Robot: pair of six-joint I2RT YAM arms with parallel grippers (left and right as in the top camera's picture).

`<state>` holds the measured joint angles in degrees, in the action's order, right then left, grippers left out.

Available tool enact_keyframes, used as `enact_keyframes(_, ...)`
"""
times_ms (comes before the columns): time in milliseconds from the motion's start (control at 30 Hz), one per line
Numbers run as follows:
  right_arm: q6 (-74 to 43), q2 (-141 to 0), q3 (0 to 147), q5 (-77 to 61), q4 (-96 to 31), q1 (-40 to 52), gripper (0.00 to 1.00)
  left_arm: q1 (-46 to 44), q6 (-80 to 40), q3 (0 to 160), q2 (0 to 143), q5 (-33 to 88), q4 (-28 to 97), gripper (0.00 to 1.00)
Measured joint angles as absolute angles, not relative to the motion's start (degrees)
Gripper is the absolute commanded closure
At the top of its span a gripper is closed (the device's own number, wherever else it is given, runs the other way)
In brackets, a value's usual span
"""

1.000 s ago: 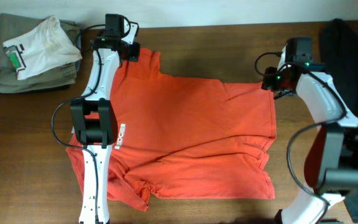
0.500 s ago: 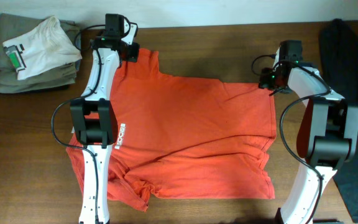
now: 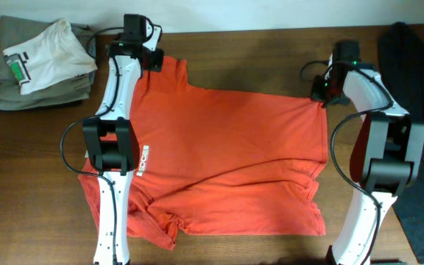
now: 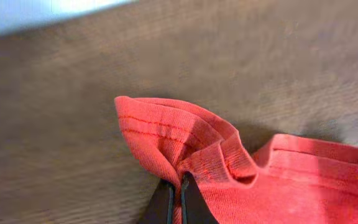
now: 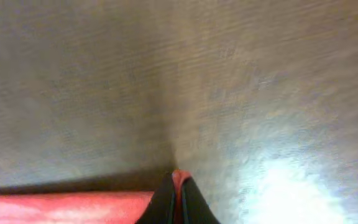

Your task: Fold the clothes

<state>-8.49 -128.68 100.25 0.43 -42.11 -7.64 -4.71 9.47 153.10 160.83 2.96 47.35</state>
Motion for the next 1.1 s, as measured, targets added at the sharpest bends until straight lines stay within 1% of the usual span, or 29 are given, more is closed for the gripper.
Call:
enact_keyframes(200,-8.8,-128.9,117.4,0.6,-50.2,-9.1,0.96,-4.7,9.5,159.0,159.0,2.7,47.3,0.99)
enact_keyframes(300,-8.9,-128.9,120.3,0.7,-52.0,-10.0,0.96,-4.4,9.4,161.1,156.8,2.7,47.1,0.99)
enact_keyframes(467,-8.9,-128.9,120.8,0.6,-54.5,-11.3,0.96,-3.0,7.2,161.5,153.6,2.8,48.4,0.99)
enact_keyframes(567,-9.3,-128.9,120.9,0.2,-56.6,-12.3,0.96,-2.0,6.4,161.5,152.6,2.7,53.6,0.99)
enact_keyframes(800,-11.6,-128.8,121.1,-3.5,-63.6,-13.5,0.96,-1.5,6.1,161.7,148.6,2.7,70.7,0.99)
enact_keyframes(1033,-13.7,-126.3,121.2,-6.8,-74.5,-13.6,0.96,-1.2,4.8,161.8,148.3,2.7,86.0,0.99)
enact_keyframes(1100,-13.8,-125.5,121.3,-7.0,-76.9,-13.7,0.96,-1.1,4.5,161.8,148.3,2.7,88.1,0.99)
